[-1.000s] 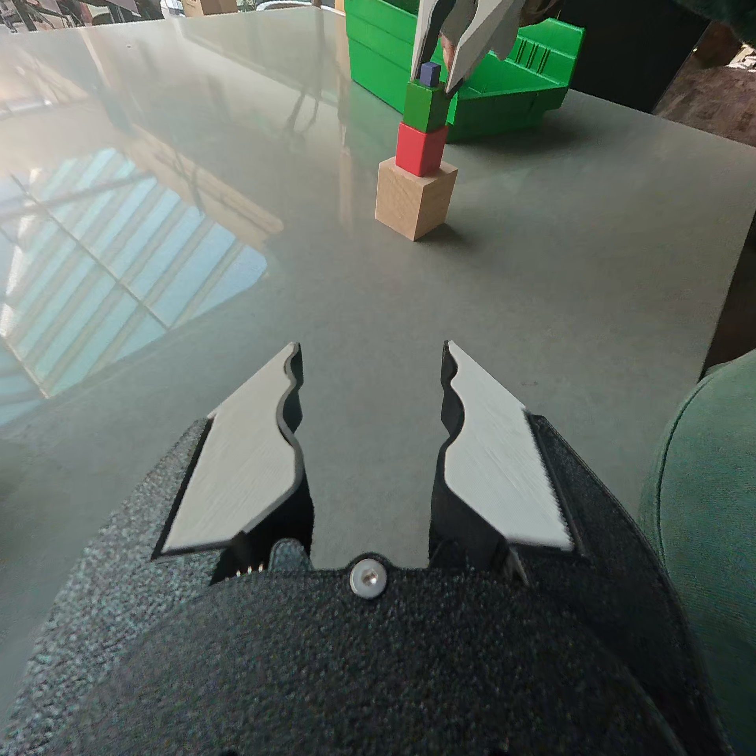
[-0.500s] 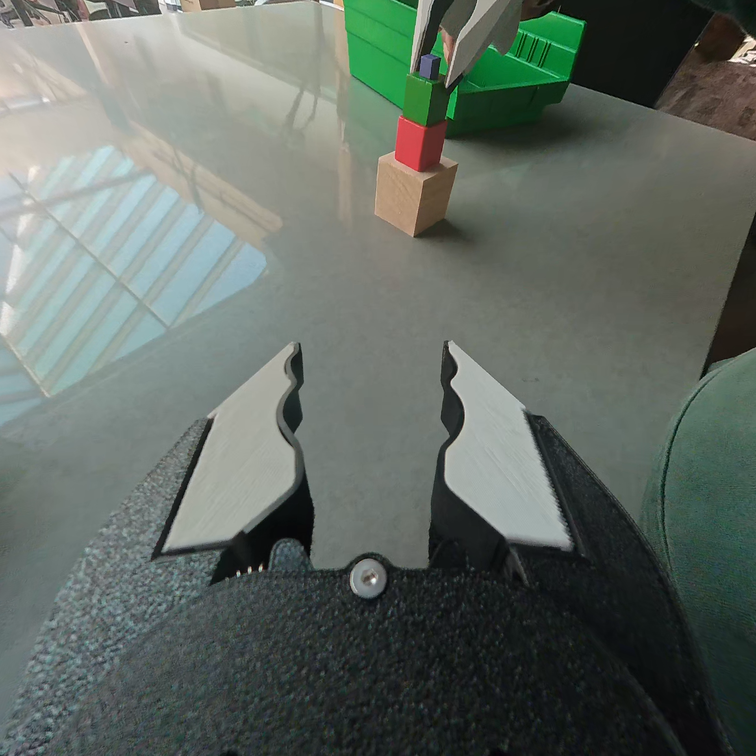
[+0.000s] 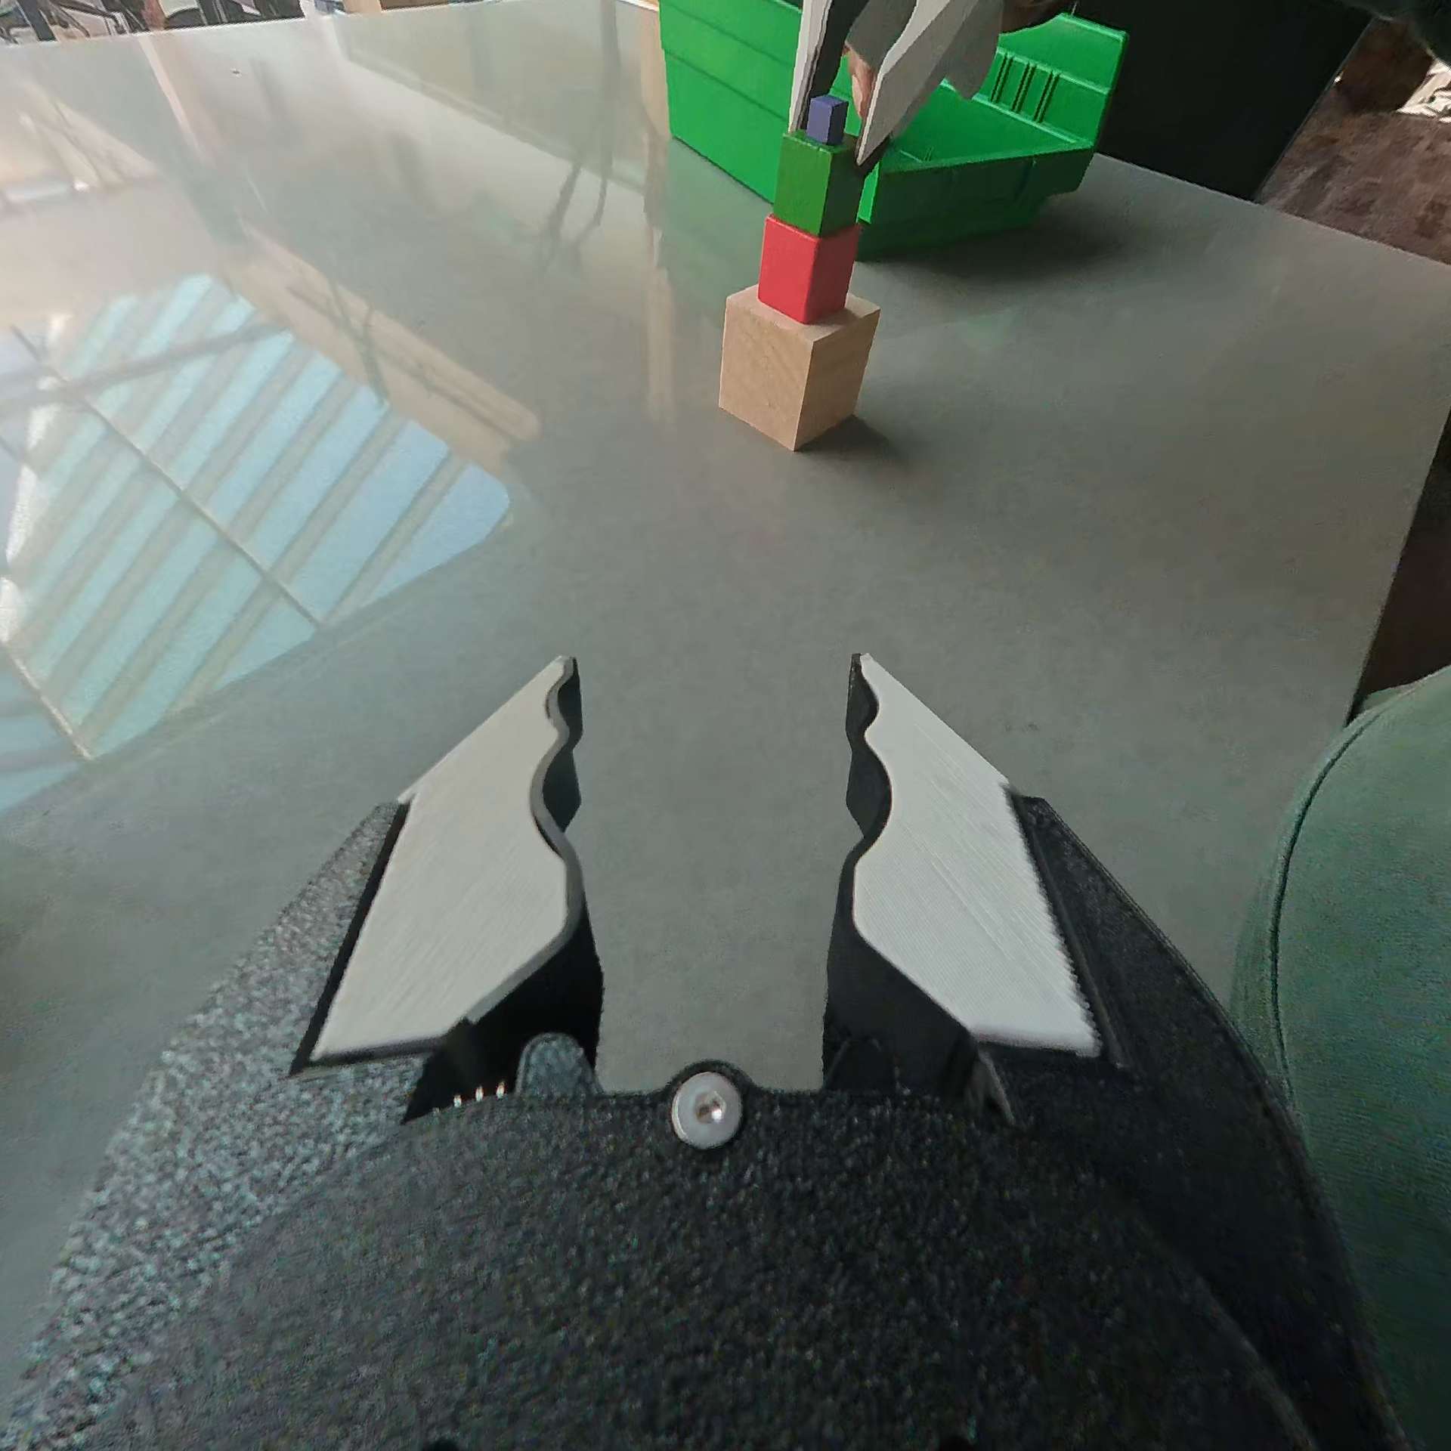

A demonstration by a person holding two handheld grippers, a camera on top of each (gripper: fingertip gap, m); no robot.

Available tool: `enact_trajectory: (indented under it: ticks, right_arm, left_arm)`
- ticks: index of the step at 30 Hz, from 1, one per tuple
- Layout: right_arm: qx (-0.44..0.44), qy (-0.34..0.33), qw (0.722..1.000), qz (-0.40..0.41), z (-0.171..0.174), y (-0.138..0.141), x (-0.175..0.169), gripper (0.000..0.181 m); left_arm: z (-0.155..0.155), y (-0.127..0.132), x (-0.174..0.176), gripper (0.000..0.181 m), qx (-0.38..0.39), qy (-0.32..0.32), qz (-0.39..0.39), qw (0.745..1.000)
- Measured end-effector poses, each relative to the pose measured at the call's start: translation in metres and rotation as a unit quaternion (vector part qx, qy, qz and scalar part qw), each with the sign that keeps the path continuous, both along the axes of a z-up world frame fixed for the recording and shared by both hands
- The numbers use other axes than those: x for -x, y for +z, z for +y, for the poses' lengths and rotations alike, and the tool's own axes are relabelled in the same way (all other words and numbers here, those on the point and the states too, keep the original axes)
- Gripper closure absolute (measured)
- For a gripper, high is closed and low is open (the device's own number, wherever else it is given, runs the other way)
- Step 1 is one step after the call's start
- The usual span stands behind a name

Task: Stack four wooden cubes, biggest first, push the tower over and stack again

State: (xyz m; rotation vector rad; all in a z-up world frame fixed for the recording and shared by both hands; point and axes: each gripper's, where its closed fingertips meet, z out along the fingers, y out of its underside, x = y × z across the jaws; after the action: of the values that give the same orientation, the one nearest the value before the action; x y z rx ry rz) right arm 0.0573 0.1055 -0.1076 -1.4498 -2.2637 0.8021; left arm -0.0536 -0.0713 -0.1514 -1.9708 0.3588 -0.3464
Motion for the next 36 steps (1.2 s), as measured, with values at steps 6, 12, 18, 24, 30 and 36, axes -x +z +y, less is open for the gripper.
enact_trajectory:
  ticks: [6,12,18,24,30,36]
  right_arm:
    - [0.005,-0.018,0.999,0.039,0.000,0.019,0.002,0.140]
    - [-0.031,-0.140,0.966,0.213,0.000,0.067,-0.011,0.123]
    - [-0.071,-0.340,0.899,0.265,-0.012,0.024,-0.065,0.123]
    - [-0.010,-0.525,0.800,0.288,-0.040,-0.018,-0.098,0.136]
    - [-0.049,-0.534,0.803,0.260,-0.063,-0.035,-0.099,0.138]
    - [-0.053,-0.518,0.818,0.247,-0.065,-0.042,-0.098,0.141]
  left_arm:
    - [-0.001,0.002,-0.002,0.114,0.000,-0.002,-0.003,1.000]
    - [0.002,0.018,0.005,0.112,-0.037,0.028,-0.015,0.999]
    - [0.007,0.030,0.001,0.109,-0.065,0.039,-0.020,0.997]
    - [0.014,0.036,-0.015,0.106,-0.080,0.039,-0.013,0.996]
    - [0.014,0.030,-0.026,0.105,-0.069,0.035,0.001,0.997]
    - [0.010,0.026,-0.027,0.105,-0.058,0.038,0.018,0.997]
